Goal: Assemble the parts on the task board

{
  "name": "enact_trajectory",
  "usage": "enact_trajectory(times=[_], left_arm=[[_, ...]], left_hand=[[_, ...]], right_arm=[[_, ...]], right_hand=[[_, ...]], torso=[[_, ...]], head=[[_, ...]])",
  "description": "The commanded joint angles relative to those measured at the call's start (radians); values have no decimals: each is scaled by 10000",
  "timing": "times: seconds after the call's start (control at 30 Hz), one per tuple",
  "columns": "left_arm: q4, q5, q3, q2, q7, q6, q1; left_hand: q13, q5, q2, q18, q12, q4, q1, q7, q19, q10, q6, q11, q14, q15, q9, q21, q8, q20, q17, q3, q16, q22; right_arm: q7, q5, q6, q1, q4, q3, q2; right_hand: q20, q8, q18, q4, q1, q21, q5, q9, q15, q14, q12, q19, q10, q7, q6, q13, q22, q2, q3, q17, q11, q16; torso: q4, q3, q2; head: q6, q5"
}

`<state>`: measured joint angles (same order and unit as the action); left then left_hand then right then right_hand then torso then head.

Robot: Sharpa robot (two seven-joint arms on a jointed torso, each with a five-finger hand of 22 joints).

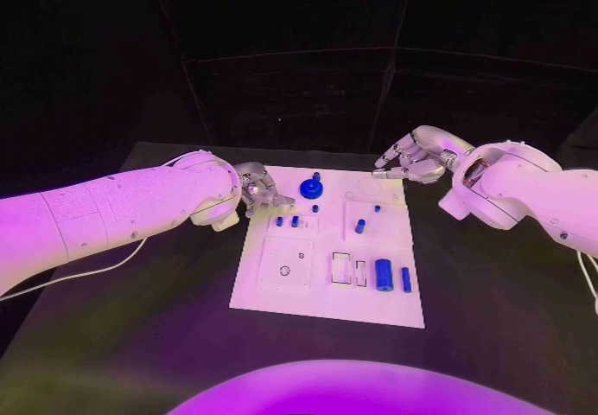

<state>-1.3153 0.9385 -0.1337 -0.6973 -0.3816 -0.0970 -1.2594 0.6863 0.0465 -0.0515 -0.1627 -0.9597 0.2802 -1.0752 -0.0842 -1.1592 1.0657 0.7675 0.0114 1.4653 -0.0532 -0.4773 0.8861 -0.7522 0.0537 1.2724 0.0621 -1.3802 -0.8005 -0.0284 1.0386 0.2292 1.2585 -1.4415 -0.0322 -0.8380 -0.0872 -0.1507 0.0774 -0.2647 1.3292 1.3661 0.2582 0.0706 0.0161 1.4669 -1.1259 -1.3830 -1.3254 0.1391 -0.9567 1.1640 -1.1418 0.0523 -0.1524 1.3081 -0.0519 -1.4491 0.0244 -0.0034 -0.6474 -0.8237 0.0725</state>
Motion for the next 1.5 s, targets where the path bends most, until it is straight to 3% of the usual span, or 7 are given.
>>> enact_trajectory(times=[0.03,0.23,0.4,0.53,0.63,0.8,1.5], left_arm=[[-4,-1035,7,7,1541,-1107,-30],[260,-1179,-8,324,3280,-1278,-32],[502,-357,-81,736,4547,-1317,-23],[801,497,-186,1070,4874,-1190,-24],[1108,1158,-245,1344,4956,-1130,-25],[1586,1971,-336,1748,5014,-961,-21],[2669,3254,-528,2616,4190,87,145]], left_hand=[[-120,73,46,-162,85,58,-185,-95,287,-220,-180,67,-199,91,58,-569,24,66,-574,-120,470,537],[-853,68,312,-117,1069,-867,-2285,-646,1000,-1725,-1155,606,-2380,531,446,-1797,380,438,-4559,367,3898,1282],[-2031,32,132,-201,2257,-1451,-3397,-634,927,-2244,-306,693,-2739,616,1543,-2384,1423,612,-5463,990,4636,1739],[-2670,25,-214,-201,2931,-1588,-3465,-664,622,-2370,-90,759,-2141,653,2116,-2399,2159,634,-4783,980,3938,1813],[-3360,11,-406,-203,3439,-1807,-3529,-657,-45,-2015,307,745,-1013,587,2726,-2084,2943,574,-3090,955,2280,1699],[-3904,9,-485,-199,3759,-2145,-3709,-605,-423,-1703,706,686,-501,535,3155,-1765,3475,496,-2093,1090,1325,1506],[-4750,30,-494,192,4282,-2570,-3494,-487,-1703,-1601,1514,641,113,447,3641,617,3968,392,-1263,1194,445,-844]], right_arm=[[13,-20,-30,15,16,4,35],[23,-20,-37,5,48,3,81],[38,-20,-47,-1,67,3,125],[47,-20,-46,-3,78,3,157],[53,-20,-43,-4,78,3,172],[87,-21,-24,-4,78,3,201],[269,-86,52,-5,49,3,266]], right_hand=[[38,-46,65,-41,16,-31,25,-7,63,599,-25,10,31,16,73,-8,-5,-93,-43,531,-22,65],[38,-47,65,-42,19,-31,28,-7,63,599,-28,10,30,16,74,-5,-4,-99,-45,531,-22,65],[38,-48,65,-41,28,-31,38,-7,64,599,-34,10,27,15,75,-1,-4,-110,-46,532,-21,65],[38,-48,65,-41,28,-31,38,-7,64,599,-34,10,27,15,75,-1,-4,-110,-46,532,-21,65],[38,-49,65,-38,41,-32,50,-7,64,599,-33,11,29,15,77,-3,-3,-121,-47,531,-21,67],[38,-50,65,-36,50,-32,58,-8,64,600,-36,11,27,15,78,-1,-3,-128,-47,534,-21,65],[38,-56,65,-9,136,-33,132,-9,65,600,-30,10,37,16,90,-11,-5,-193,-53,535,-19,67]], torso=[[-7,-3,5],[-8,-2,-15],[11,-3,-19],[-5,13,-16],[-4,11,-24],[-19,14,-18],[4,0,-9]], head=[[49,-19],[116,-64],[179,-149],[223,-188],[249,-221],[265,-241],[212,-229]])
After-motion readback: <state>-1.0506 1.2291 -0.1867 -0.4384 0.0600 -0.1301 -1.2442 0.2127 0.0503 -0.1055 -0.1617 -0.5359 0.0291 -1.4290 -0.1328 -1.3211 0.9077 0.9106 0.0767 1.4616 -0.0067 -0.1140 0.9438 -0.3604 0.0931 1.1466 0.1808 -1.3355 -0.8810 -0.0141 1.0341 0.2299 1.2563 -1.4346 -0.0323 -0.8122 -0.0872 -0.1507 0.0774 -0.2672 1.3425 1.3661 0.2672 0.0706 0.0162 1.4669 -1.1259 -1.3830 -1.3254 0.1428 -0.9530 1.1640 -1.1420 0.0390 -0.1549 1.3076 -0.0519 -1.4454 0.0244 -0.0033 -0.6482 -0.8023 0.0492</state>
